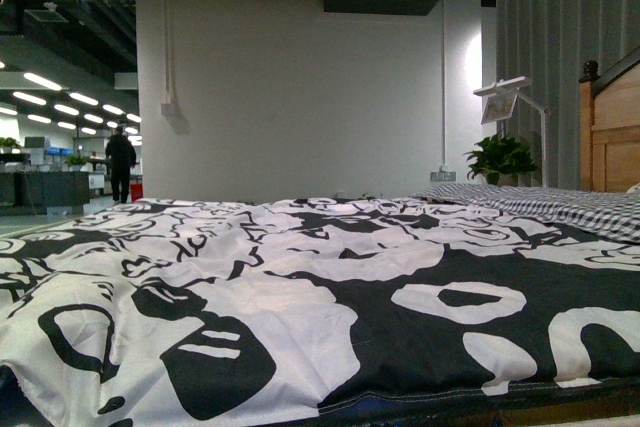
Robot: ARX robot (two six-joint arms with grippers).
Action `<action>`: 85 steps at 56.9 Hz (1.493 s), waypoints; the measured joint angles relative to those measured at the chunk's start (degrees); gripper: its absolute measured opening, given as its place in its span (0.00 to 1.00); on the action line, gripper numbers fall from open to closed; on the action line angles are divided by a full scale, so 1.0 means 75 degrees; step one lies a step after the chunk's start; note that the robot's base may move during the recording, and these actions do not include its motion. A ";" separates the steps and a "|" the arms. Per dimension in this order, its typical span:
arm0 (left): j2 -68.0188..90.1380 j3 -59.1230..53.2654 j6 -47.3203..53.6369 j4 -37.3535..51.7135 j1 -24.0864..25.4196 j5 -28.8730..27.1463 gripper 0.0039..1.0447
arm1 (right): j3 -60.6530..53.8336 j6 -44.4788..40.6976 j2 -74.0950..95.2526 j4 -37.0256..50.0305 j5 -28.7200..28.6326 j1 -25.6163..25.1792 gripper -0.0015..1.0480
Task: Put away toys
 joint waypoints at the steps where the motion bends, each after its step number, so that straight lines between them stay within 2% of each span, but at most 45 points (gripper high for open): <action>1: 0.0000 0.0000 0.0000 0.0000 0.0000 0.0000 0.94 | 0.0000 0.0000 -0.0085 -0.0070 0.0003 0.0000 0.10; 85: -0.0009 0.0000 0.0000 0.0000 0.0006 0.0003 0.94 | 0.0000 0.0000 -0.0405 -0.0219 0.0023 0.0023 0.10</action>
